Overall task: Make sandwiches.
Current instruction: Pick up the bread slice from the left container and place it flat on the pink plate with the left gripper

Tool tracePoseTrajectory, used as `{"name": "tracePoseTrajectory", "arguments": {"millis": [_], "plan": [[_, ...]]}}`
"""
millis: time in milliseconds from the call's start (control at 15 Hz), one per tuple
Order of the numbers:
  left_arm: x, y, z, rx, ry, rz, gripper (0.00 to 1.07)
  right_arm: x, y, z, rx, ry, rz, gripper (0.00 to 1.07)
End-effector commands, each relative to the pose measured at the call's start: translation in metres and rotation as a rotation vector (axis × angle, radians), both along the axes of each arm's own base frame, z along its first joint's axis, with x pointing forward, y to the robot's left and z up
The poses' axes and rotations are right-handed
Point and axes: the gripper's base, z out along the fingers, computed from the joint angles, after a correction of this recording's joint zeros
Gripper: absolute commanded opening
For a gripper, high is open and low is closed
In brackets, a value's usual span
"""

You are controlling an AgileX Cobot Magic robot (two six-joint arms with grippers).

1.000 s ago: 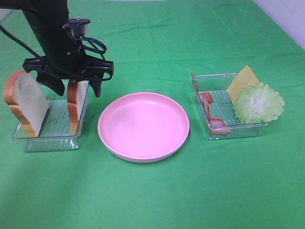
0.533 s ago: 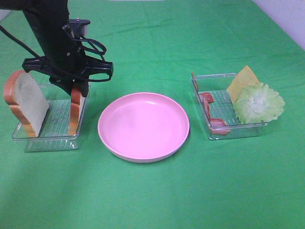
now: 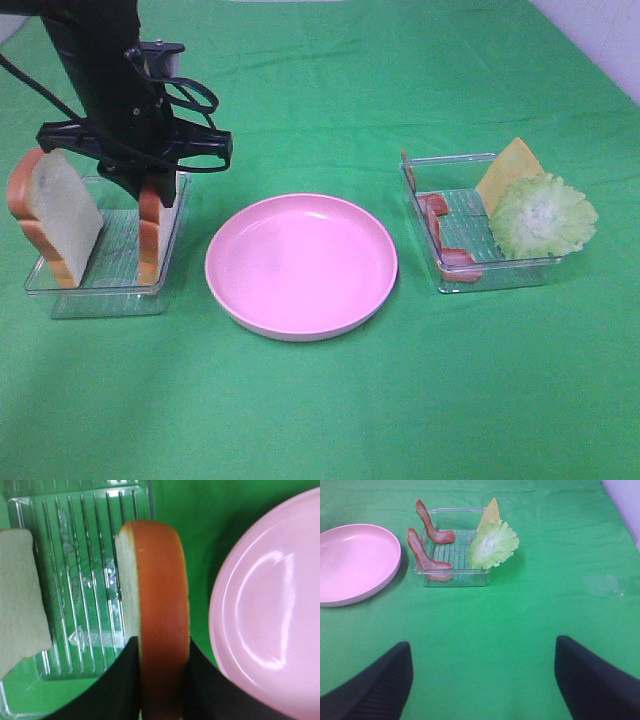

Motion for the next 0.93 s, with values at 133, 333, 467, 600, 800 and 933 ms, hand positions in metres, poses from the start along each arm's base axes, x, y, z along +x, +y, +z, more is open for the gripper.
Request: {"name": "tracePoseTrajectory", "arguments": {"millis": [133, 333, 467, 600, 800, 933], "plan": [[-0.023, 0.006, 0.061, -0.068, -0.059, -0.047, 0.00, -0.002, 0.000, 0.001, -0.004, -0.026, -0.002, 0.75], [-0.055, 0.008, 0.125, -0.203, -0.196, -0.219, 0.00, -0.002, 0.000, 0.001, -0.004, -0.026, -0.002, 0.75], [-0.059, 0.014, 0.137, -0.298, -0.203, -0.279, 0.00, -0.002, 0.000, 0.001, -0.004, -0.026, -0.002, 0.75], [-0.050, 0.029, 0.136, -0.423, -0.213, -0.267, 0.00, -0.002, 0.000, 0.001, -0.004, -0.026, -0.002, 0.75], [-0.042, 0.042, 0.110, -0.602, -0.181, -0.256, 0.00, -0.002, 0.000, 0.001, -0.004, -0.026, -0.002, 0.75], [-0.034, 0.034, 0.079, -0.680, -0.126, -0.282, 0.00, -0.002, 0.000, 0.001, -0.004, -0.026, -0.002, 0.75]]}}
